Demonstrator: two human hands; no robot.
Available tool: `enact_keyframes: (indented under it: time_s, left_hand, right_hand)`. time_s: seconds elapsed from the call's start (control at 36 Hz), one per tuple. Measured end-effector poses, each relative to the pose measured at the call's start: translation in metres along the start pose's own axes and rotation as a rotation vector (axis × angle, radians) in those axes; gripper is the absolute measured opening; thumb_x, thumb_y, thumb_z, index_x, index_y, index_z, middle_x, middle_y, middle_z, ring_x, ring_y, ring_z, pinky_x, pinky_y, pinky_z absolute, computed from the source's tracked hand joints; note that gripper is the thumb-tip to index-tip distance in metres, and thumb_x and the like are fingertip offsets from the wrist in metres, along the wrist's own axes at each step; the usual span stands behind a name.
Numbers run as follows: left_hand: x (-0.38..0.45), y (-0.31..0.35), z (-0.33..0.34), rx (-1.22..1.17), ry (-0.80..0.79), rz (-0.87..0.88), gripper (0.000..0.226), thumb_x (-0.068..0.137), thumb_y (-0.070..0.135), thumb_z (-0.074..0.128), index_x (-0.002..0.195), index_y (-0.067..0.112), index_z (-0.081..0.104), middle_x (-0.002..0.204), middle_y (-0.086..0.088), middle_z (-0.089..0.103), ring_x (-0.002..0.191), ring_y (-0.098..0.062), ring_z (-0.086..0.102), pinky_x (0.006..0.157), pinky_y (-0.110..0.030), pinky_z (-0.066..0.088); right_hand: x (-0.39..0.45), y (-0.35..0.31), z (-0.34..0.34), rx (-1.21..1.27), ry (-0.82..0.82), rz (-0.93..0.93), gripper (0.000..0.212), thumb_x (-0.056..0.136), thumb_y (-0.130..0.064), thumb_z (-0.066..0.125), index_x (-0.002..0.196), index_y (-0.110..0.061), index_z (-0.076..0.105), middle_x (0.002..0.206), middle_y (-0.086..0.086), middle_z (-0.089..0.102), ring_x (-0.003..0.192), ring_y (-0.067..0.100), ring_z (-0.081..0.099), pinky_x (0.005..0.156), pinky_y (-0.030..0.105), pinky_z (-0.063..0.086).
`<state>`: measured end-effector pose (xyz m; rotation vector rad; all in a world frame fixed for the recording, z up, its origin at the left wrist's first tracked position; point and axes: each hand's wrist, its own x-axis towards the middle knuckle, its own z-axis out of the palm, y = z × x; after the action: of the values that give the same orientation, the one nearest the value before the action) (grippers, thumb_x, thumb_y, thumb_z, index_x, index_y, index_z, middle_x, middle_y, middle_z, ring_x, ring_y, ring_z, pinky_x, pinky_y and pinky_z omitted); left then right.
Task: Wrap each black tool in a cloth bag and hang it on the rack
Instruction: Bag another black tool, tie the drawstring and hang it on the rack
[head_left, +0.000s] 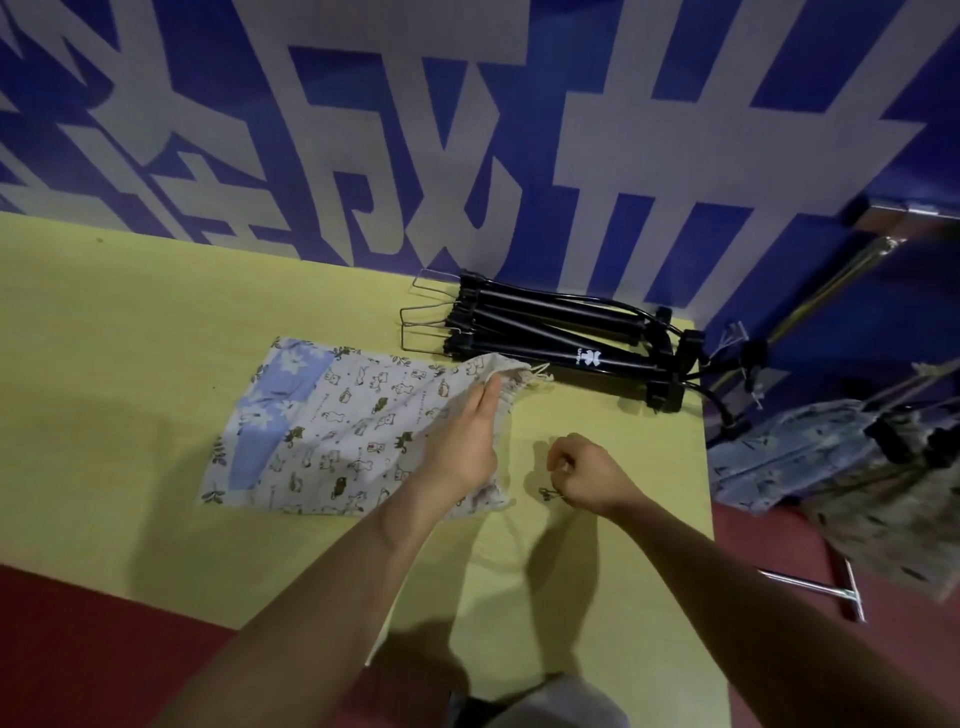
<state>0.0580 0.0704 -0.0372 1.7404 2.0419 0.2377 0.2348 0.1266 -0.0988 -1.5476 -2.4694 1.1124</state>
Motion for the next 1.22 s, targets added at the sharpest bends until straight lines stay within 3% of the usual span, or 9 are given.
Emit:
enact_keyframes:
  time_s: [0.14, 0.25, 0.36, 0.47, 0.64, 0.75, 0.94, 1.06, 1.22]
  left_hand:
    - [-0.003, 0.003, -0.003, -0.026, -0.007, -0.026, 0.087, 0.085, -0.005, 0.047, 0.151, 0.019, -0.004, 0.16, 0.003, 0.002, 0.138, -0.022, 0.03, 0.082, -0.034, 0.052]
    - [-0.004, 0.005, -0.004, -0.038, -0.009, -0.025, 0.086, 0.086, -0.005, 0.047, 0.151, 0.019, -0.003, 0.16, 0.003, 0.003, 0.139, -0.022, 0.03, 0.082, -0.036, 0.053]
    - [-0.004, 0.006, -0.003, -0.035, -0.03, -0.031, 0.087, 0.085, -0.004, 0.048, 0.151, 0.02, -0.003, 0.159, 0.003, 0.003, 0.12, -0.028, 0.051, 0.075, -0.04, 0.054]
    - [-0.004, 0.003, -0.003, -0.056, -0.028, -0.023, 0.089, 0.085, -0.004, 0.048, 0.151, 0.023, -0.004, 0.159, 0.005, 0.002, 0.121, -0.025, 0.049, 0.076, -0.039, 0.054]
    - [-0.003, -0.002, -0.018, -0.155, -0.017, -0.013, 0.093, 0.082, -0.009, 0.047, 0.151, 0.026, -0.006, 0.159, 0.01, 0.001, 0.132, -0.018, 0.039, 0.077, -0.032, 0.054]
    - [0.0, -0.006, -0.036, -0.186, 0.033, 0.018, 0.092, 0.083, -0.007, 0.045, 0.15, 0.03, -0.004, 0.159, 0.013, 0.001, 0.119, -0.018, 0.051, 0.066, -0.028, 0.05]
    - [0.003, -0.016, -0.088, -0.323, 0.153, 0.056, 0.088, 0.082, -0.007, 0.047, 0.151, 0.031, 0.006, 0.158, 0.012, 0.012, 0.139, -0.014, 0.031, 0.1, -0.031, 0.045]
    - [0.004, -0.021, -0.122, -0.339, 0.224, 0.059, 0.085, 0.084, -0.003, 0.053, 0.151, 0.028, 0.01, 0.158, 0.008, 0.017, 0.14, -0.015, 0.03, 0.103, -0.029, 0.041]
    - [0.006, -0.028, -0.141, -0.294, 0.21, 0.037, 0.084, 0.084, 0.005, 0.058, 0.151, 0.022, 0.011, 0.157, 0.003, 0.02, 0.138, -0.02, 0.034, 0.106, -0.035, 0.04]
  right_hand:
    - [-0.002, 0.009, 0.0, -0.024, -0.04, -0.055, 0.019, 0.078, -0.013, 0.068, 0.094, -0.015, 0.06, 0.099, -0.001, 0.048, 0.092, 0.014, 0.047, 0.076, 0.02, 0.036]
    - [-0.001, 0.011, 0.003, -0.067, -0.031, -0.094, 0.013, 0.082, -0.016, 0.069, 0.092, -0.015, 0.061, 0.098, -0.002, 0.044, 0.09, 0.014, 0.043, 0.076, 0.022, 0.034]
    - [-0.002, 0.011, 0.006, -0.179, -0.013, -0.158, 0.007, 0.091, -0.014, 0.056, 0.092, -0.012, 0.062, 0.103, 0.003, 0.048, 0.094, 0.019, 0.046, 0.082, 0.027, 0.042]
    - [0.0, 0.007, 0.007, -0.245, -0.004, -0.131, 0.018, 0.098, -0.018, 0.042, 0.097, -0.007, 0.057, 0.104, 0.008, 0.048, 0.092, 0.022, 0.046, 0.083, 0.034, 0.044]
    - [0.01, -0.024, -0.011, 0.003, 0.112, -0.06, 0.015, 0.099, -0.023, 0.04, 0.094, -0.014, 0.05, 0.094, 0.007, 0.061, 0.082, 0.026, 0.059, 0.071, 0.038, 0.048]
    - [0.02, -0.06, -0.023, 0.085, 0.195, -0.167, 0.01, 0.096, -0.019, 0.05, 0.088, -0.015, 0.052, 0.087, 0.005, 0.06, 0.079, 0.023, 0.056, 0.07, 0.037, 0.046]
    - [0.037, -0.118, -0.036, -0.018, 0.359, -0.407, 0.009, 0.088, -0.016, 0.061, 0.082, -0.01, 0.064, 0.084, 0.005, 0.067, 0.083, 0.024, 0.061, 0.074, 0.034, 0.041]
    - [0.044, -0.143, -0.045, -0.141, 0.438, -0.458, 0.016, 0.089, -0.031, 0.062, 0.092, -0.018, 0.069, 0.099, -0.003, 0.064, 0.101, 0.017, 0.047, 0.077, 0.029, 0.018]
    - [0.048, -0.157, -0.058, -0.091, 0.54, -0.476, 0.021, 0.09, -0.037, 0.059, 0.097, -0.017, 0.061, 0.098, -0.002, 0.05, 0.095, 0.016, 0.04, 0.079, 0.028, 0.024]
